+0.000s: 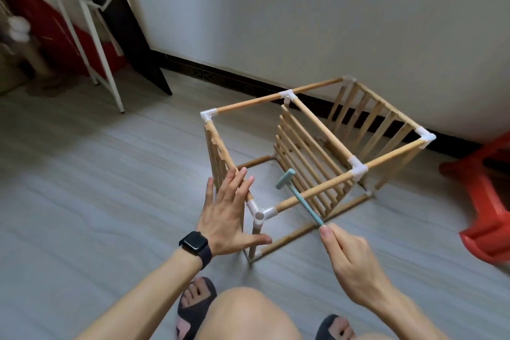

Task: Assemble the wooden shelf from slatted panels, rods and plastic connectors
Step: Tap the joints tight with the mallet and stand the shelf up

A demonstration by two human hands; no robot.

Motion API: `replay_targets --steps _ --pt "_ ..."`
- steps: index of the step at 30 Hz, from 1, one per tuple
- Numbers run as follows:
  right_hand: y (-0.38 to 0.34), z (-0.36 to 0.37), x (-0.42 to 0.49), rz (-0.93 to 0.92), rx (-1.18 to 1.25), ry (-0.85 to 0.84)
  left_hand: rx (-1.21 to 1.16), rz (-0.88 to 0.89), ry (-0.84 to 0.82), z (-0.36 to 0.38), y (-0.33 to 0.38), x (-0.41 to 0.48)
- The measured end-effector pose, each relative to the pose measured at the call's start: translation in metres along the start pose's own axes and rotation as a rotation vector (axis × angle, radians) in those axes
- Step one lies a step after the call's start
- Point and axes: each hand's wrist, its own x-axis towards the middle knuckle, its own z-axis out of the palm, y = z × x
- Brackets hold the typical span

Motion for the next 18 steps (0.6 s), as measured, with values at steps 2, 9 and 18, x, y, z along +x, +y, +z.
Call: replay_targets --steps 2,9,18 --pt "-0.003 0.005 -0.004 -0.044 -0.036 -0.043 0.041 -0.038 0.004 0.008 0.003 -0.001" --pt "-0.021 -0.008 -0.006 -0.295 -0.123 0.094 -0.015 -0.027 0.117 0.021 0.001 0.007" --pt "-0.006 -0.001 -0.013 -0.226 -0.479 -0.113 -0.043 -0.003 0.118 0.020 -0.005 0.013"
